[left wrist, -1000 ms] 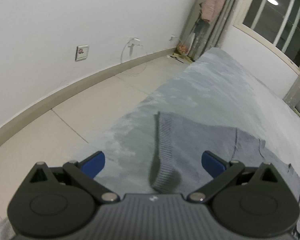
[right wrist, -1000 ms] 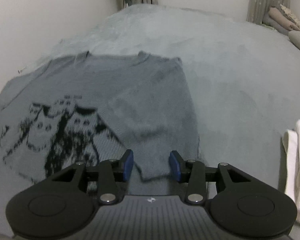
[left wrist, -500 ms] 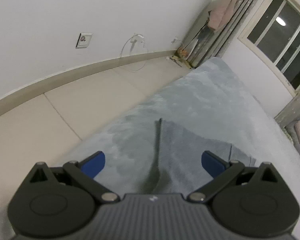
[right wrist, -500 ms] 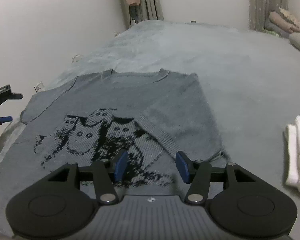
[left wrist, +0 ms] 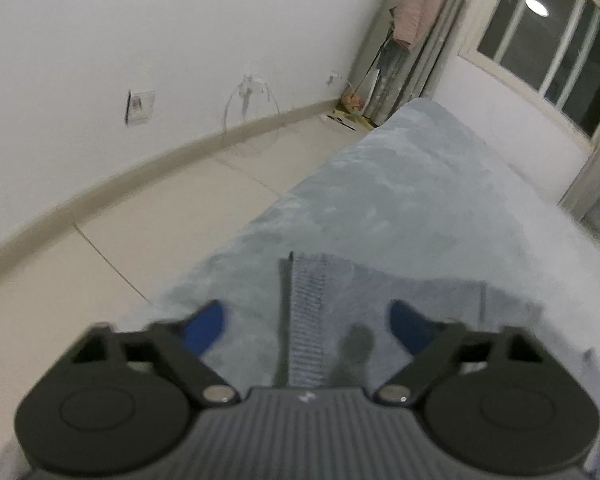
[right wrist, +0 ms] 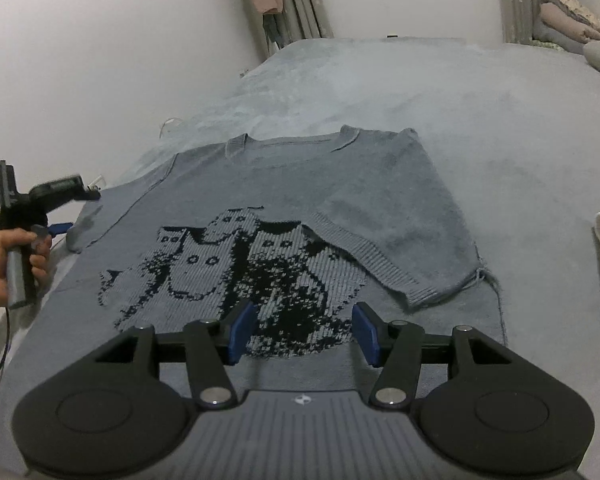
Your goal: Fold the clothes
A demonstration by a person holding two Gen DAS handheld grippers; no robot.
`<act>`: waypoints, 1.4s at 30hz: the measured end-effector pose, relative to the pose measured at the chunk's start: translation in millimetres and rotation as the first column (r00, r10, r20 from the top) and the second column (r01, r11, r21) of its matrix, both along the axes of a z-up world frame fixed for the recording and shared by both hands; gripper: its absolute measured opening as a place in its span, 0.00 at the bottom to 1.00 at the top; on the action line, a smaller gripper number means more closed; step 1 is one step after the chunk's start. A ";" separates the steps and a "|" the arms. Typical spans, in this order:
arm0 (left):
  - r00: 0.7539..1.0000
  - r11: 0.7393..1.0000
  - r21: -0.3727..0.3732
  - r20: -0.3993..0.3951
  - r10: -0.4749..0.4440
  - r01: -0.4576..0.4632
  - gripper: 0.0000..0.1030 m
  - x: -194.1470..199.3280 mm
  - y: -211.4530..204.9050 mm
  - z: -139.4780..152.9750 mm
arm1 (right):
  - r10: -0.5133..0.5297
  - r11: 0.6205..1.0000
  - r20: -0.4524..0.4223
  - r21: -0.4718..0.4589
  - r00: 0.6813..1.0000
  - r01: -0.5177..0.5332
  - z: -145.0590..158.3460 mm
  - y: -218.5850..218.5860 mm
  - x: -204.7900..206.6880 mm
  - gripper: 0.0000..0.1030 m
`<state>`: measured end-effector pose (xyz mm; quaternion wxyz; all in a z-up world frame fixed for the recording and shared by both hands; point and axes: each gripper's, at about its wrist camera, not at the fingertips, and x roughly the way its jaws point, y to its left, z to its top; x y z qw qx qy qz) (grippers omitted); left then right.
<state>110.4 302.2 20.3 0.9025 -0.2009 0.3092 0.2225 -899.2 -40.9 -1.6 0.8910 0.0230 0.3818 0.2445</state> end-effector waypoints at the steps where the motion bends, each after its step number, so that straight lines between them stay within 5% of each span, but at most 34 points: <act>1: 1.000 0.998 0.055 -0.021 0.000 0.002 0.38 1.6 -5.4 0.5 | 0.002 1.000 0.004 -0.002 1.000 -0.002 -0.2 1.7 0.1 0.52; 4: 1.000 0.994 0.105 -0.009 -0.018 0.019 0.12 1.4 -9.7 2.6 | 0.012 1.000 0.008 0.000 1.000 -0.012 -1.1 3.7 -1.1 0.52; 7: 0.999 0.993 0.109 0.013 -0.044 0.042 0.04 2.7 -10.7 4.6 | 0.014 1.000 0.011 -0.014 1.000 -0.014 -2.4 7.9 -1.9 0.52; 12: 0.995 0.997 0.061 0.079 -0.058 0.053 0.02 -5.5 -2.2 7.2 | 0.007 1.000 0.018 -0.025 1.000 -0.007 -2.9 7.9 -1.1 0.52; 19: 0.990 0.993 -0.109 0.137 -0.024 0.040 0.02 -16.6 20.7 4.7 | 0.010 0.999 0.027 -0.044 1.000 -0.008 -3.1 6.2 -2.7 0.52; 32: 0.968 0.985 -0.035 0.192 -0.161 0.171 0.02 -18.8 -19.4 26.4 | 0.011 0.999 0.045 -0.041 0.999 -0.009 1.1 2.4 -4.8 0.52; 36: 0.937 0.957 -0.032 0.214 -0.274 0.288 0.02 -34.6 -49.4 34.2 | 0.005 0.999 0.048 -0.039 0.999 -0.003 1.2 0.5 -4.1 0.52; 42: 0.846 0.848 0.131 0.087 -0.526 0.514 0.04 -47.8 -117.4 34.8 | -0.005 0.999 0.037 -0.044 0.999 0.007 -2.5 -1.6 -1.3 0.52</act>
